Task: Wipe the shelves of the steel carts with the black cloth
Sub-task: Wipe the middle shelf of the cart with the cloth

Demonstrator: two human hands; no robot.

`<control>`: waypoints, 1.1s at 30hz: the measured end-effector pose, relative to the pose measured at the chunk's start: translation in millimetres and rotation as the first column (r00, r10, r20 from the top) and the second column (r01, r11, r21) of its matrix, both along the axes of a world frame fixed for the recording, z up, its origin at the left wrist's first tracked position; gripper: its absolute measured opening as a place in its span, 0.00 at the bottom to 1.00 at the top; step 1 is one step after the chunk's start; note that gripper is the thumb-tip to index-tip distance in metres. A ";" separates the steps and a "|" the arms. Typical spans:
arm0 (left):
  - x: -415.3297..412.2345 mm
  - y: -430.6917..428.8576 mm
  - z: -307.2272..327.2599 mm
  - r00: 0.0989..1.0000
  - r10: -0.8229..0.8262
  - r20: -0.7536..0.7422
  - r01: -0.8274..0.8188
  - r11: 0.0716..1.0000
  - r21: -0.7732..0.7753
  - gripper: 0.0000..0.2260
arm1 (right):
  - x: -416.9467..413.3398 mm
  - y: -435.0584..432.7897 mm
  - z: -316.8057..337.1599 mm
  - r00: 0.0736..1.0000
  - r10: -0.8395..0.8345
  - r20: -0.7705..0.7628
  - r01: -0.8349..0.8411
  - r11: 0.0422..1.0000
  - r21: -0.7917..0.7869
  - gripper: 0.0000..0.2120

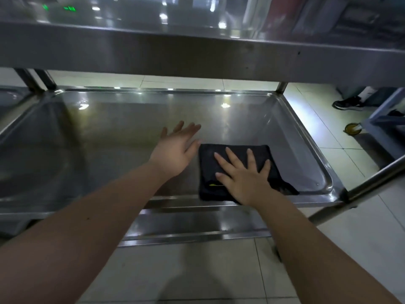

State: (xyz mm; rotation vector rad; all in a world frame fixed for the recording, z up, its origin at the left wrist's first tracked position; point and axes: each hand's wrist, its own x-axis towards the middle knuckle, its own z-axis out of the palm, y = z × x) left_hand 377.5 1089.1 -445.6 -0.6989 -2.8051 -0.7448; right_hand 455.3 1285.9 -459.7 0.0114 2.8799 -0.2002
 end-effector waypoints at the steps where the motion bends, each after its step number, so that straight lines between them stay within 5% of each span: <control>1: 5.6 -8.5 1.7 1.000 -0.011 0.003 0.011 0.999 0.037 0.24 | -1.4 -19.5 0.0 0.999 0.032 -0.004 -0.032 0.999 -0.009 0.27; 8: 47.5 -10.7 4.4 0.998 0.042 0.044 -0.055 0.934 0.352 0.20 | -24.9 -64.0 19.9 0.974 0.196 0.117 -0.195 0.981 -0.024 0.27; 12: 50.5 27.1 -6.0 0.996 0.031 0.084 -0.031 1.000 0.002 0.19 | -54.4 -3.6 29.8 0.989 0.143 -0.032 -0.138 0.982 0.127 0.26; 18: 62.9 52.3 -21.9 0.932 0.287 0.219 -0.182 0.897 -0.402 0.33 | -90.5 36.8 8.2 0.995 -0.094 -0.012 0.092 0.990 -0.102 0.26; 24: 63.3 51.7 -16.3 0.914 0.321 0.248 -0.174 0.863 -0.475 0.37 | -108.5 39.4 -9.8 0.970 -0.149 -0.192 0.105 0.970 -0.220 0.25; 26: 58.5 51.3 -17.3 0.914 0.319 0.250 -0.173 0.866 -0.469 0.38 | -108.9 43.7 -15.6 0.958 -0.112 -0.265 0.077 0.987 -0.140 0.25; 30: 35.4 47.7 -23.5 0.920 0.326 0.218 -0.200 0.867 -0.456 0.37 | -116.6 44.0 -27.2 0.988 -0.005 -0.154 0.016 0.997 0.075 0.24; 33: -2.6 41.2 -25.5 0.914 0.353 0.201 -0.234 0.861 -0.451 0.38 | -115.3 44.2 -25.8 0.985 -0.025 -0.169 0.039 0.996 0.080 0.25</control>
